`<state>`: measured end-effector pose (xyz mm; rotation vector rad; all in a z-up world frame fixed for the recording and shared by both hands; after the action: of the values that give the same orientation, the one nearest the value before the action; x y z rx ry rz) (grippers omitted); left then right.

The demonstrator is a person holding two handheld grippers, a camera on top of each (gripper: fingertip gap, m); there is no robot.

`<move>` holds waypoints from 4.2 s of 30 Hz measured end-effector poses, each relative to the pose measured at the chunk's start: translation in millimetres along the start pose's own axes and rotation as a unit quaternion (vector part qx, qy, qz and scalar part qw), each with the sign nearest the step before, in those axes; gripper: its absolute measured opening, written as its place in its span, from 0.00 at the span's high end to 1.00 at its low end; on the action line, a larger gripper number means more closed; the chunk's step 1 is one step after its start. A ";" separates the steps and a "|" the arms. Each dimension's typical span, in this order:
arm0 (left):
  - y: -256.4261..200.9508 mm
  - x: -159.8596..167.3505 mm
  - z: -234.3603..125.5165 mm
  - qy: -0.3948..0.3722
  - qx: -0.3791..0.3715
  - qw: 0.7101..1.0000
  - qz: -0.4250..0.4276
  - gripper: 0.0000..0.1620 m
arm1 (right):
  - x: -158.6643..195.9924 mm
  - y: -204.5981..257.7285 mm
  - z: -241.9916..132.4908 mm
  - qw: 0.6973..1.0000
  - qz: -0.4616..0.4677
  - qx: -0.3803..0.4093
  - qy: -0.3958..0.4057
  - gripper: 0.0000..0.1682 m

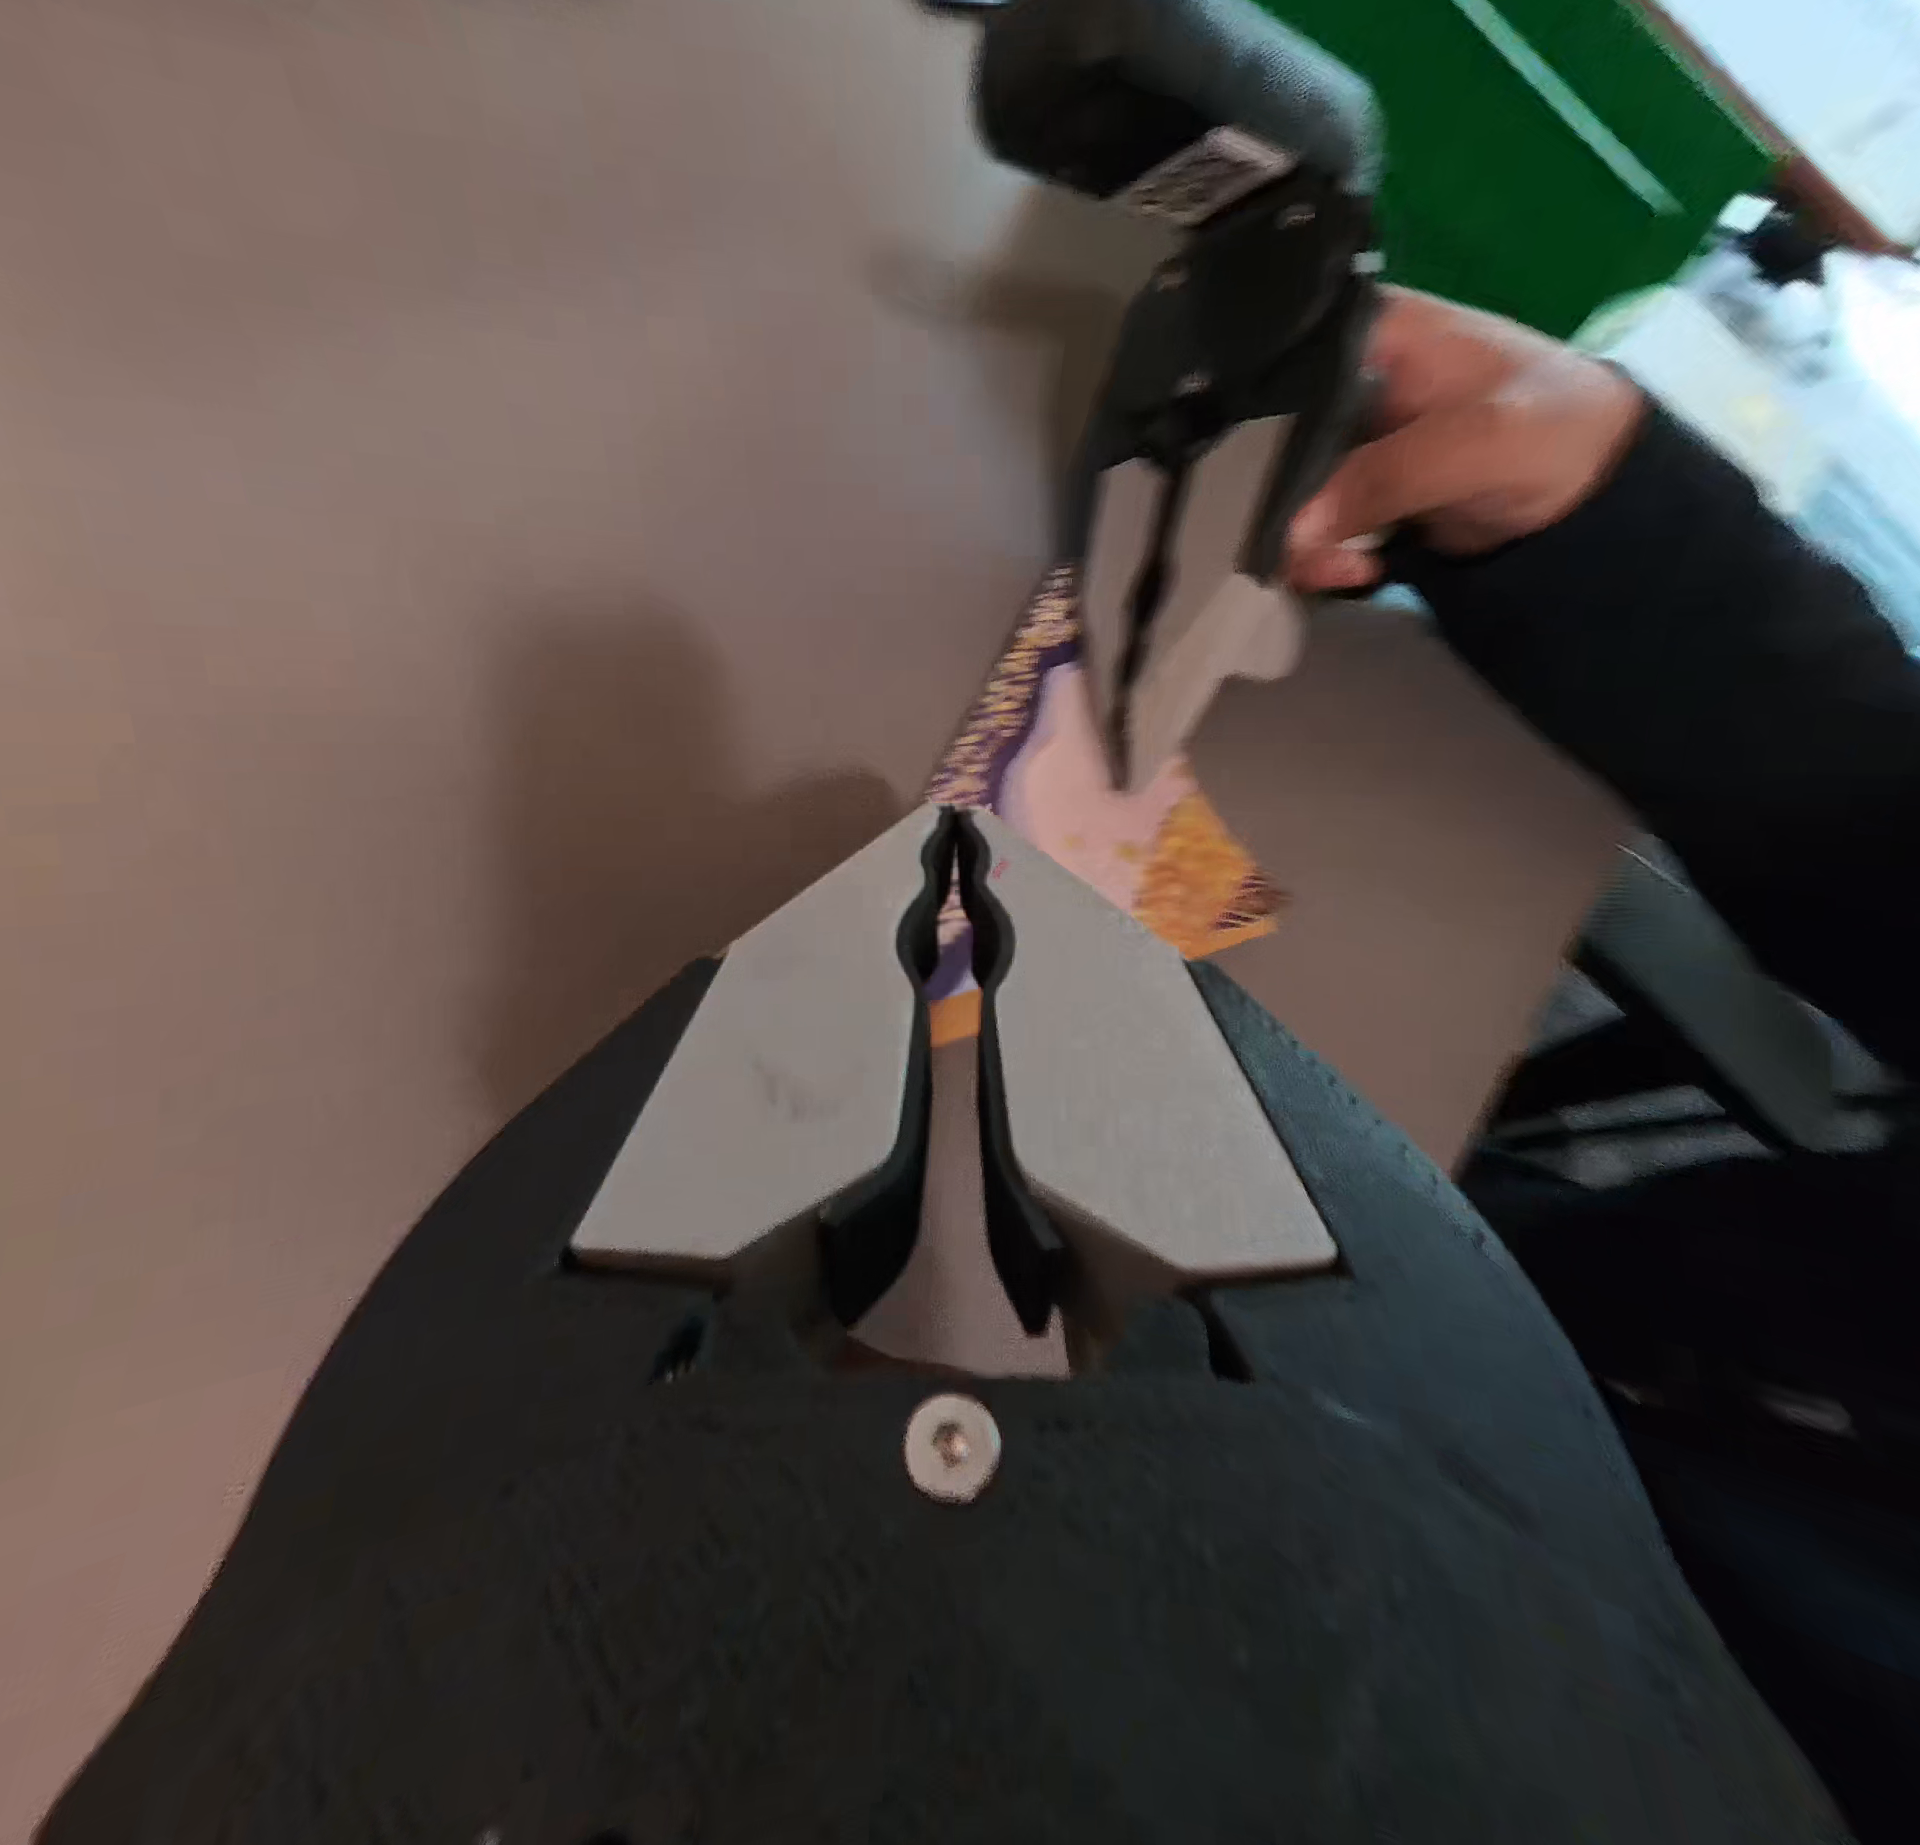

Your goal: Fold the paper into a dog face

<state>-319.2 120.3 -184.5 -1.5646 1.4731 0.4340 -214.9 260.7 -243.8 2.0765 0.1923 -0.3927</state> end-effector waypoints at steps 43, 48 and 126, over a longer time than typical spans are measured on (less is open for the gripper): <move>65.5 30.2 14.7 0.323 0.273 0.889 -0.174 1.00 | 0.3 -0.9 -0.2 1.000 0.007 -0.009 -0.004 1.00; 65.3 30.2 13.8 0.317 0.268 0.894 -0.167 1.00 | 0.2 -1.2 -0.1 1.000 0.008 -0.009 -0.004 1.00; 34.6 -3.7 -20.3 0.087 0.325 0.940 0.054 1.00 | -48.7 11.9 59.4 0.989 -0.020 -0.068 0.126 1.00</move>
<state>-358.4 111.1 -183.9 -1.0095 1.6242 -0.1378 -268.8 204.7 -245.0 1.9842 0.4008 -0.1341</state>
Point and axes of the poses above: each gripper's, where its closed fingertips meet, z out along the fingers, x out of its underside, y = z × x across the jaws, the point moved 7 cm from there along -z, back along the fingers, and after that the axes turned 2 degrees about x, right-handed, at the moved point
